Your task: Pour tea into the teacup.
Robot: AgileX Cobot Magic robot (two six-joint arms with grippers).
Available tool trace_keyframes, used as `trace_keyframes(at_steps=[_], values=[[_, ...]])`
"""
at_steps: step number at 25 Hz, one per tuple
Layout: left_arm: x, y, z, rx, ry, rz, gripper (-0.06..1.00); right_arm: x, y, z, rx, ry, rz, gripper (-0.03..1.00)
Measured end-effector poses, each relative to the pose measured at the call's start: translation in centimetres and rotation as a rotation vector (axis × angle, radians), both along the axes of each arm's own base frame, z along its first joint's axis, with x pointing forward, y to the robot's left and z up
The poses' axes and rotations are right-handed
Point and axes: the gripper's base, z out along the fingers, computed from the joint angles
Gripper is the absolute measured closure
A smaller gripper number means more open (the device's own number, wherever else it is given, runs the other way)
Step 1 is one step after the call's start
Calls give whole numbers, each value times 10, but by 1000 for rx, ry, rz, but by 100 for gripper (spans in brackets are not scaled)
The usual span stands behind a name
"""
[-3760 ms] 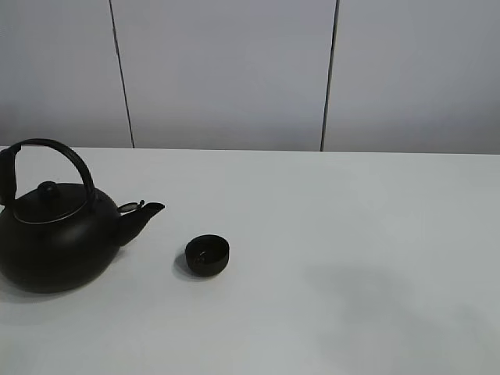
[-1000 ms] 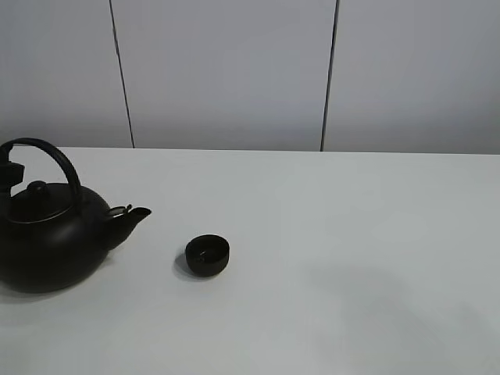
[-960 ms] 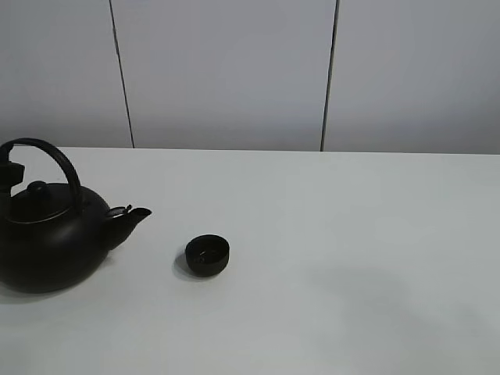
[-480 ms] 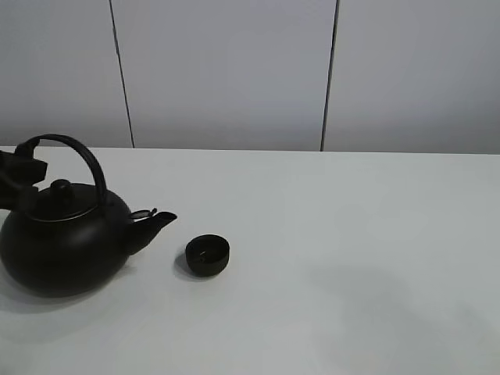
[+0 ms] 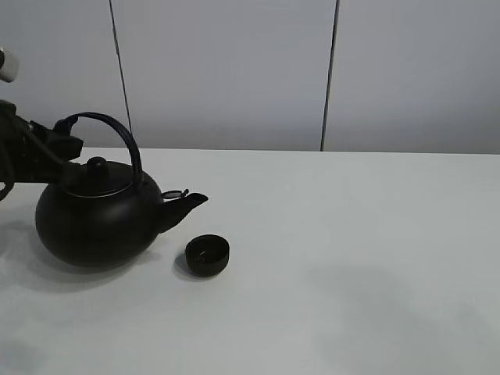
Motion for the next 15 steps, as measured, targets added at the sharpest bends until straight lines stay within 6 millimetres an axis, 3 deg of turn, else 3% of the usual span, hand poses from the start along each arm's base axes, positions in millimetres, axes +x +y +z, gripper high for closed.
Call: trace_keyframes(at_steps=[15], values=[[6,-1,4,149,-62,-56,83,0,0,0,0,0,0,47]])
